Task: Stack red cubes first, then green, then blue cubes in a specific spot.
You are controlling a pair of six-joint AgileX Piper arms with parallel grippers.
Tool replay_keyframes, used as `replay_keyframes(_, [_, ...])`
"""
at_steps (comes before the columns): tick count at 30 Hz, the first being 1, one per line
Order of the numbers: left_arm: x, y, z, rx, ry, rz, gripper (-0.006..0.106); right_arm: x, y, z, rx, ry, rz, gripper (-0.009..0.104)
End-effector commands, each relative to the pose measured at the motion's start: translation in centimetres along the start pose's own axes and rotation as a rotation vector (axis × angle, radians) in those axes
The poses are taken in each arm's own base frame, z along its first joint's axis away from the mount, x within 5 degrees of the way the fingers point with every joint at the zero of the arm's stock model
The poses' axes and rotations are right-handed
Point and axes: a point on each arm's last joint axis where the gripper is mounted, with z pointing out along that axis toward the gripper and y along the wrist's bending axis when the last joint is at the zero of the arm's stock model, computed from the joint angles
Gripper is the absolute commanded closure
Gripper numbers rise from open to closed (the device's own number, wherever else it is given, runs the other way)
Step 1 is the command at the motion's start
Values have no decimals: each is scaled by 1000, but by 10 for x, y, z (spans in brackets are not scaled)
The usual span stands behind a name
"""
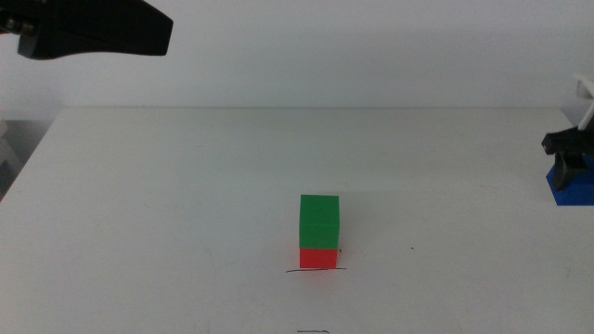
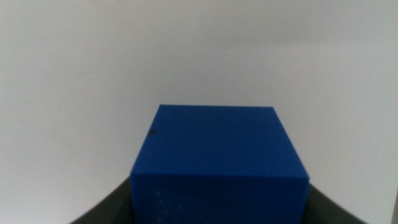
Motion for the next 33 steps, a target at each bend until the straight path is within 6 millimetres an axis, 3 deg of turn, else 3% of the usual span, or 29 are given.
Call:
replay_keyframes(1, [-11,-9,-9,16,-88,6,7,24,13,-44,20,-18,14,96])
replay_keyframes(10, [-11,-9,-9,16,-88,6,7,86,37,-61,90,-9,115,96])
replay_keyframes(15, [-11,-9,-9,16,-88,6,7,106,42,-76,63,-46,114,96])
replay_keyframes(26, [-11,-9,-9,16,-88,6,7,111,46,-88,34,-88,192,96])
replay_keyframes(29, [-11,-9,-9,13,-90,7,7,103,64,-94,22,-117,181,96])
replay_keyframes(33, [-11,-9,-9,13,-91,7,7,91,101,-102,-8,-154,143,96])
